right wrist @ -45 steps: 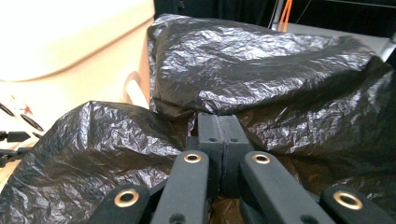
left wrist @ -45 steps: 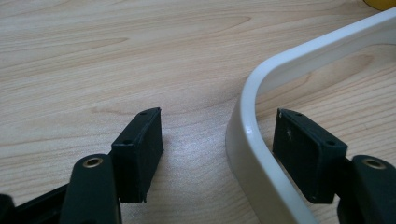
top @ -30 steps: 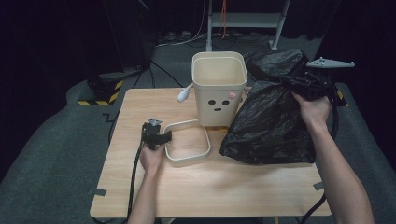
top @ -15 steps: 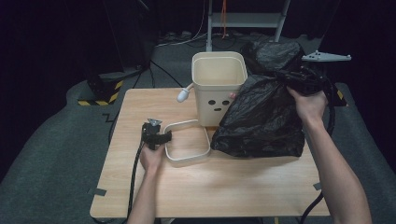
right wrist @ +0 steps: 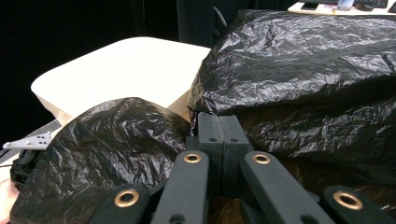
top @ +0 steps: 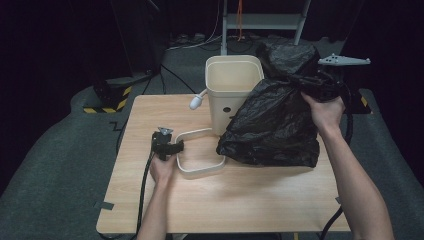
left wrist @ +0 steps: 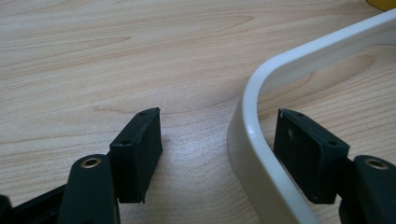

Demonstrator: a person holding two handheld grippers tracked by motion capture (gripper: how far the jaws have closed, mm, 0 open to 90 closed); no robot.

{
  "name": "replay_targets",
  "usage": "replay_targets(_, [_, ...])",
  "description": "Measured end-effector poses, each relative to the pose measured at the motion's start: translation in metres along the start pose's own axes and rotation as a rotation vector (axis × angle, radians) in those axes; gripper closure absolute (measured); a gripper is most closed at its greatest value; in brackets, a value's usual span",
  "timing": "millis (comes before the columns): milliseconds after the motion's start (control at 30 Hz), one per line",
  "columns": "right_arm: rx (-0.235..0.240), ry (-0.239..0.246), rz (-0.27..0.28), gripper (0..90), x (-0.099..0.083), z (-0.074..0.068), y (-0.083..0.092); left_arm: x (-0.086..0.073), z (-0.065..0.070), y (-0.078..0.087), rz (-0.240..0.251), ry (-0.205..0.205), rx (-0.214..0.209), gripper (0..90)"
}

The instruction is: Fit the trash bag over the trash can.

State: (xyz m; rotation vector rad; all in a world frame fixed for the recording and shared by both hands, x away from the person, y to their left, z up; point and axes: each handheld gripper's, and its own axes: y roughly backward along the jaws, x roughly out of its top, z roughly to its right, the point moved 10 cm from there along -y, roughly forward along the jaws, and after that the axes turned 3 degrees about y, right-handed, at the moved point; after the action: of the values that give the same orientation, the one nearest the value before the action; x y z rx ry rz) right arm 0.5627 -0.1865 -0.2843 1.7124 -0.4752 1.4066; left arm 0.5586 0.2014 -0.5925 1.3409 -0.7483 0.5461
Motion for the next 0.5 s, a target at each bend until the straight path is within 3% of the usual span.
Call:
replay_targets(400, [0.043, 0.009, 0.015, 89.9, 0.008, -0.013, -0.005, 0.000, -0.004, 0.003, 0.010, 0.037, -0.017, 31.1])
replay_targets(500, [0.055, 0.010, 0.017, 89.9, 0.010, -0.016, -0.007, 0.003, -0.003, 0.007, 0.020, 0.070, -0.051, 31.3])
